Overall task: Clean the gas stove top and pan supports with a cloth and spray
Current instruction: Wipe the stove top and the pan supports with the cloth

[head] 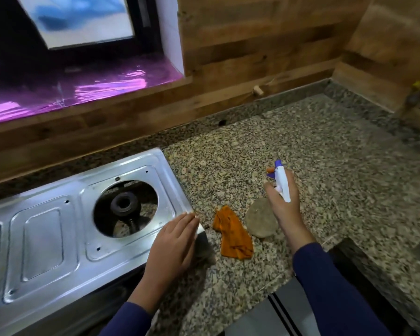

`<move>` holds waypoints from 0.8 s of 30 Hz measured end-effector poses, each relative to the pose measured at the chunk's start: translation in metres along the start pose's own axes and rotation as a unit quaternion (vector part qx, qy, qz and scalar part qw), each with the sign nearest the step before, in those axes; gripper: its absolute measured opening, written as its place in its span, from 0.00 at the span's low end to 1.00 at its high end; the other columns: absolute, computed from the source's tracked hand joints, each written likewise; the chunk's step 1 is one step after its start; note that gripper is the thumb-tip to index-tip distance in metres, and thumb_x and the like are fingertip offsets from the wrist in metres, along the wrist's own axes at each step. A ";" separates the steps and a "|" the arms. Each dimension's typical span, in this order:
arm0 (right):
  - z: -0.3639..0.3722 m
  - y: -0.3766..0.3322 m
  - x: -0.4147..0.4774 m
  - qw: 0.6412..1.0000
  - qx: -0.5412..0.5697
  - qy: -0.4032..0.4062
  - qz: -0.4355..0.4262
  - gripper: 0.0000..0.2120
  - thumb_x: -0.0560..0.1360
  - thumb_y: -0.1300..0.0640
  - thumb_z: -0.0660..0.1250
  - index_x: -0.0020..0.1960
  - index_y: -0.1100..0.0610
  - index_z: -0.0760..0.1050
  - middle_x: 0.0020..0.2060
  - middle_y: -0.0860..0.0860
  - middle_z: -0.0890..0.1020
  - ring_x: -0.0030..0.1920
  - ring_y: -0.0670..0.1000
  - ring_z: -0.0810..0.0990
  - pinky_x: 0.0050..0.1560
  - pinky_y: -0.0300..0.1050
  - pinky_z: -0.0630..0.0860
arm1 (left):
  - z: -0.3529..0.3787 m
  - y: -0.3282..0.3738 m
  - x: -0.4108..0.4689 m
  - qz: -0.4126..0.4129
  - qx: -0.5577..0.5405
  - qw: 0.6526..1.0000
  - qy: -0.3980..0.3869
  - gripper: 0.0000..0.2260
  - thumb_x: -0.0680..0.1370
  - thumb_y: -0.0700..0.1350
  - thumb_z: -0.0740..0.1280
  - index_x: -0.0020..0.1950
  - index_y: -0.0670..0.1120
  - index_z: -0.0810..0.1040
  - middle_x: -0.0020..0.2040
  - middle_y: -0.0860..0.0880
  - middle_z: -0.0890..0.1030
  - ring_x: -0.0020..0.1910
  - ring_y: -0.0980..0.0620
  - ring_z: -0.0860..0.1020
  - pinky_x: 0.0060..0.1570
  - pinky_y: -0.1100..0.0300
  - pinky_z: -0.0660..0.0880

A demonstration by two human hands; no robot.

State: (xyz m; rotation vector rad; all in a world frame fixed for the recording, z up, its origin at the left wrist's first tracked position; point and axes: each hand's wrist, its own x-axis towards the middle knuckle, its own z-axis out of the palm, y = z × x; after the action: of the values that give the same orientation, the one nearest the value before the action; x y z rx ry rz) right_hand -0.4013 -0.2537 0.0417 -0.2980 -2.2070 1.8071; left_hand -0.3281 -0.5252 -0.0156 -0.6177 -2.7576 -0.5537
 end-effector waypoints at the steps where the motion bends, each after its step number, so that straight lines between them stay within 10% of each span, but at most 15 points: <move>1: -0.001 0.002 0.000 1.000 -0.013 -0.005 0.000 0.18 0.77 0.63 0.69 0.56 0.41 0.69 0.51 0.37 0.72 0.48 0.29 0.74 0.49 0.28 0.70 | -0.001 0.000 0.001 -0.002 -0.002 1.000 0.003 0.18 0.80 0.45 0.62 0.68 0.44 0.75 0.67 0.47 0.76 0.67 0.46 0.73 0.65 0.49 0.71; 5: -0.003 0.023 -0.018 0.995 -0.053 0.084 0.033 0.35 0.68 0.58 0.79 0.68 0.54 0.64 0.58 0.49 0.69 0.51 0.37 0.72 0.44 0.24 0.72 | -0.001 0.001 0.000 -0.004 -0.005 1.000 0.010 0.17 0.81 0.47 0.61 0.68 0.44 0.75 0.67 0.48 0.77 0.67 0.47 0.73 0.65 0.50 0.71; 8: 0.005 0.047 -0.062 0.978 -0.108 0.149 0.095 0.26 0.69 0.49 0.76 0.58 0.53 0.66 0.52 0.52 0.73 0.43 0.44 0.75 0.35 0.37 0.76 | 0.000 0.000 -0.002 -0.003 -0.001 1.000 0.012 0.18 0.80 0.47 0.61 0.69 0.44 0.75 0.67 0.47 0.77 0.67 0.47 0.73 0.66 0.49 0.71; 12: 0.028 0.071 -0.093 0.978 -0.195 -0.007 0.070 0.09 0.75 0.54 0.71 0.45 0.49 0.71 0.36 0.48 0.78 0.29 0.48 0.76 0.26 0.41 0.77 | 0.000 0.001 -0.002 -0.002 -0.002 1.000 0.017 0.18 0.81 0.47 0.60 0.69 0.45 0.75 0.67 0.48 0.76 0.68 0.47 0.73 0.66 0.50 0.71; 15: 0.047 0.073 -0.084 0.953 -0.281 -0.105 0.038 0.09 0.76 0.50 0.70 0.53 0.47 0.72 0.45 0.42 0.76 0.41 0.42 0.78 0.37 0.42 0.82 | -0.001 0.002 -0.002 -0.003 0.000 1.000 0.023 0.17 0.80 0.47 0.61 0.69 0.45 0.75 0.67 0.48 0.76 0.68 0.48 0.73 0.67 0.51 0.70; 19: 0.064 0.088 -0.067 0.902 -0.401 -0.156 0.010 0.11 0.75 0.52 0.69 0.56 0.50 0.73 0.47 0.46 0.77 0.47 0.49 0.78 0.46 0.48 0.80 | -0.001 0.002 -0.002 -0.004 -0.008 1.000 0.024 0.17 0.81 0.47 0.61 0.69 0.46 0.74 0.68 0.49 0.76 0.68 0.48 0.72 0.68 0.52 0.69; 24: 0.063 0.072 -0.063 0.907 -0.377 -0.166 0.087 0.03 0.74 0.58 0.70 0.43 0.52 0.77 0.35 0.47 0.79 0.34 0.47 0.78 0.33 0.47 0.78 | -0.004 0.002 -0.003 -0.004 -0.015 1.000 0.015 0.18 0.81 0.48 0.60 0.70 0.46 0.73 0.70 0.49 0.74 0.69 0.49 0.71 0.68 0.52 0.69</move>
State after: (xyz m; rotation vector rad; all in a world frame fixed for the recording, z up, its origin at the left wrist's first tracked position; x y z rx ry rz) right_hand -0.3640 -0.3184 -0.0455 -0.3605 -3.1515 1.0305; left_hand -0.3240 -0.5262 -0.0126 -0.5991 -2.7300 -0.6012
